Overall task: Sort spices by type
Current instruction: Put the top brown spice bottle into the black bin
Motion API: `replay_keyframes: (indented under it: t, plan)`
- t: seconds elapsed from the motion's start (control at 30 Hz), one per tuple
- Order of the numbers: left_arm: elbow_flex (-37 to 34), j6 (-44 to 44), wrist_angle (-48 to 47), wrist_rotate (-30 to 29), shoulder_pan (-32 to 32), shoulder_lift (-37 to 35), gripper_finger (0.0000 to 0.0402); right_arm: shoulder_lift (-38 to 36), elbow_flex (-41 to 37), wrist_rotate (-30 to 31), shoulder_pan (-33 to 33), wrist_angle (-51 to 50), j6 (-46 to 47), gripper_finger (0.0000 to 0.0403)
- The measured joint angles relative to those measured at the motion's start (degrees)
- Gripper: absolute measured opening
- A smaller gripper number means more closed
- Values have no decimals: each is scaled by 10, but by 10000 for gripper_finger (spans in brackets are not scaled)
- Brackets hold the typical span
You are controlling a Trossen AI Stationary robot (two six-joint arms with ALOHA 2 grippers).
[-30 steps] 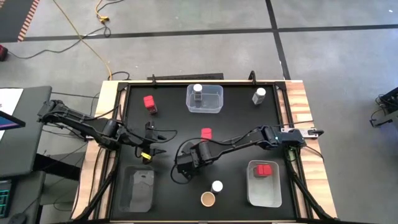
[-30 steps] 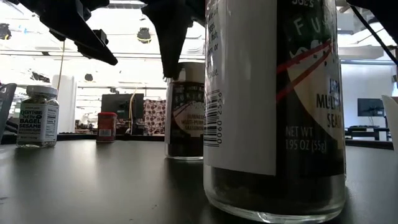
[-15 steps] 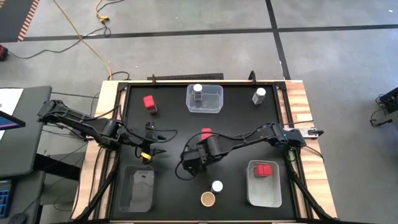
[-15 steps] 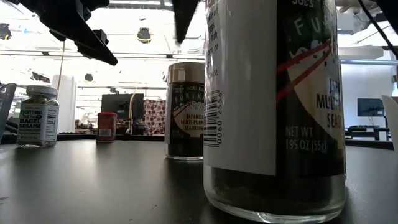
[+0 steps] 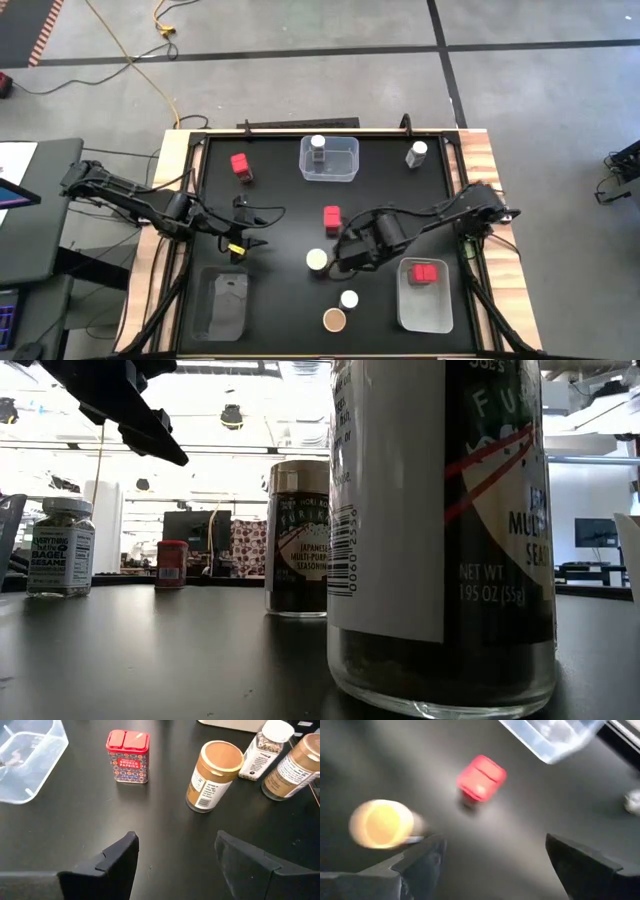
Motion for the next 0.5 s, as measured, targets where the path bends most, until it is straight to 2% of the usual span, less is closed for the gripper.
replay_keyframes:
  t: [0.1,0.3,0.4,0.5]
  plan:
    - [20,-15,-3,-20,0,24,251,-72,-135,-11,0,39,49,372]
    - [88,-21,-7,-30,0,128,251,-254,-403,-13,3,223,89,372]
    - [140,-67,-11,-53,0,180,251,-337,-507,-14,3,294,88,372]
    - [204,-121,-38,-76,0,227,251,-401,-577,-14,2,313,83,372]
